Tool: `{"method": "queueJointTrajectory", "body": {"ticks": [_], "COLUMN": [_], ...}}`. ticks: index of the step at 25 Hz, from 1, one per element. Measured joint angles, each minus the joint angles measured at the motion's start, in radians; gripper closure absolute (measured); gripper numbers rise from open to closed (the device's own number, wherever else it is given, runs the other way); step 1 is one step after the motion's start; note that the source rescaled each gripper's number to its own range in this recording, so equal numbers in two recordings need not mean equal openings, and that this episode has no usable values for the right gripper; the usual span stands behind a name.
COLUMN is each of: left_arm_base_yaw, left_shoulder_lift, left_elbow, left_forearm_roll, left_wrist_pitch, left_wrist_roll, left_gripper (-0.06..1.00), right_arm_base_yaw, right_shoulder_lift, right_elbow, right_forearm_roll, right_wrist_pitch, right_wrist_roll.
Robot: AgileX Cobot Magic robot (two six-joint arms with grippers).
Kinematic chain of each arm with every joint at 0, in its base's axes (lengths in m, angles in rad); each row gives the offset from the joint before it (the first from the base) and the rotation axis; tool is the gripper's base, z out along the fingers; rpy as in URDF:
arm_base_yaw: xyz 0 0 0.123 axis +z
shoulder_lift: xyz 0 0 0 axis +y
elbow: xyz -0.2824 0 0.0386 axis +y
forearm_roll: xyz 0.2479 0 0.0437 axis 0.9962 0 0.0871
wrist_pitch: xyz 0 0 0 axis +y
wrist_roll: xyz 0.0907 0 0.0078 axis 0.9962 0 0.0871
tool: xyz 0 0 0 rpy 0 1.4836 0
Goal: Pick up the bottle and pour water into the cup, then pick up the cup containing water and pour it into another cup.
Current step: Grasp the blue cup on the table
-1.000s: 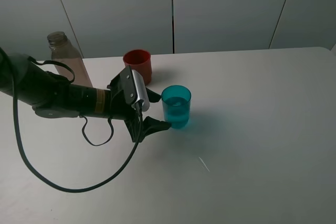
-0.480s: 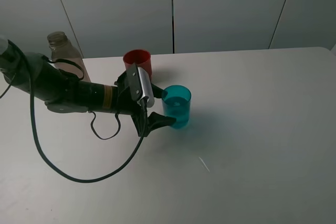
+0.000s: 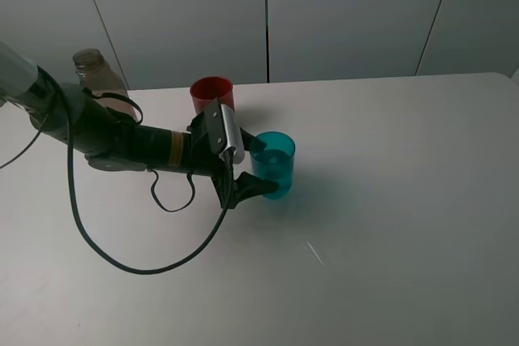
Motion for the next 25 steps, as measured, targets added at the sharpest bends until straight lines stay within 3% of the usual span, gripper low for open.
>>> {"method": "queueJointTrajectory", "body": {"ticks": [8, 25], "left_arm_base_yaw": [0.0, 0.0], "left_shoulder_lift": [0.032, 0.088], "left_elbow": [-0.031, -0.091], "left_forearm_roll": [0.033, 0.046], "left_wrist_pitch": [-0.02, -0.032], "left_wrist_roll": [-0.049, -0.054], "left_gripper": [-0.06, -0.06], "right_arm_base_yaw": [0.0, 0.0], "right_shoulder_lift": [0.0, 0.0], "right_elbow": [0.0, 0.0], "right_forearm_roll": [0.0, 0.0], "right_wrist_pitch": [0.0, 0.0], "right_wrist_roll": [0.0, 0.0]}}
